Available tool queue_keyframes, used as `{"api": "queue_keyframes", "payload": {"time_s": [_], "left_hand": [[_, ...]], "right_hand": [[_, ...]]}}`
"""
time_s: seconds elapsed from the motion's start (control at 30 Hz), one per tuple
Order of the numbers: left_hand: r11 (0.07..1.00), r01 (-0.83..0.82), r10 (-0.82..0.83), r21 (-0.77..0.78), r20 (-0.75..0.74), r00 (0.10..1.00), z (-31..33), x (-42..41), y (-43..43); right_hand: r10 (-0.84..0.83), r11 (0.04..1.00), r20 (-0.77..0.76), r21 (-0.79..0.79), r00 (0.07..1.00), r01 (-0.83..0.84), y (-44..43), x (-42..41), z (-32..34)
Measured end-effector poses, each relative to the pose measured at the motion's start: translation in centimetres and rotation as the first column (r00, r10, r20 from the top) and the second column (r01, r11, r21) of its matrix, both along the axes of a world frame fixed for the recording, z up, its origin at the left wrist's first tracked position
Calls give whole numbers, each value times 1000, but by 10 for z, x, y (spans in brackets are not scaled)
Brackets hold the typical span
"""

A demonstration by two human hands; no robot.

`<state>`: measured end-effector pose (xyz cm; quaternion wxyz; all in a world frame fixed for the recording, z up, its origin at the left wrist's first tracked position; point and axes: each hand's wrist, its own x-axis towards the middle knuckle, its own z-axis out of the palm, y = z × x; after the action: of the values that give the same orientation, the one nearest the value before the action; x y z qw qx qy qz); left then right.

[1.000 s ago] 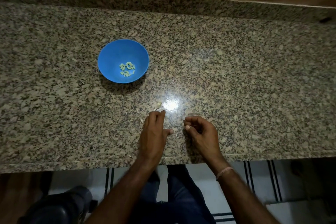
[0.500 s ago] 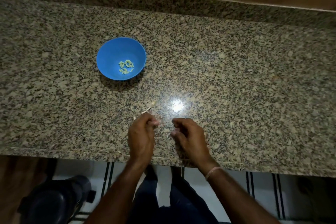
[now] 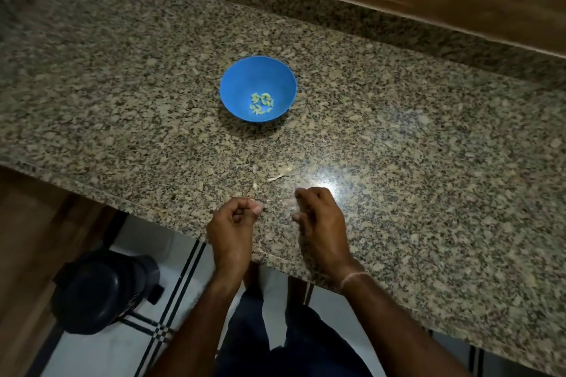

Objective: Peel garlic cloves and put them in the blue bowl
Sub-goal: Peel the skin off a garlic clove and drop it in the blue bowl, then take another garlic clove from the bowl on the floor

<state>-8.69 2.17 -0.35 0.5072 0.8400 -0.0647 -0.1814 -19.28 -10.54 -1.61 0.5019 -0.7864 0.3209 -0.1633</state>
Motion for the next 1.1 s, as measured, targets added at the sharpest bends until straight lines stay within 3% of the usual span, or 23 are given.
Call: {"api": "queue_keyframes", "payload": {"time_s": [0.17, 0.3, 0.5, 0.6, 0.7, 0.77, 0.83, 0.9, 1.1], "left_hand": [[1000, -20, 20, -4, -42, 999, -4, -6, 4], [1000, -8, 9, 13, -32, 999, -1, -5, 2], [1000, -12, 13, 10, -55, 998, -3, 3, 7], [1000, -14, 14, 1, -80, 997, -3, 7, 14], [997, -53, 46, -61, -112, 993, 0, 17, 31], [992, -102, 93, -78, -108, 990, 5, 26, 53], [980, -177, 166, -96, -119, 979, 8, 39, 86], [958, -269, 253, -100, -148, 956, 6, 53, 131], [820, -559, 537, -119, -176, 825, -7, 90, 312]], "right_hand": [[18, 998, -5, 62, 1000, -17, 0, 11, -9], [74, 948, -121, -300, 990, -108, 1, 25, -16], [64, 795, -285, -565, 956, -222, 9, 35, -11], [59, 752, -393, -587, 918, -300, 12, 37, -13], [27, 951, -347, -279, 938, -130, 33, 48, -4], [-24, 999, -235, 26, 972, 31, 62, 63, 7], [-25, 938, -174, 337, 984, 83, 103, 86, 17], [69, 838, -132, 545, 989, 14, 150, 111, 19], [271, 603, -160, 797, 949, -38, 310, 181, 12]]}}
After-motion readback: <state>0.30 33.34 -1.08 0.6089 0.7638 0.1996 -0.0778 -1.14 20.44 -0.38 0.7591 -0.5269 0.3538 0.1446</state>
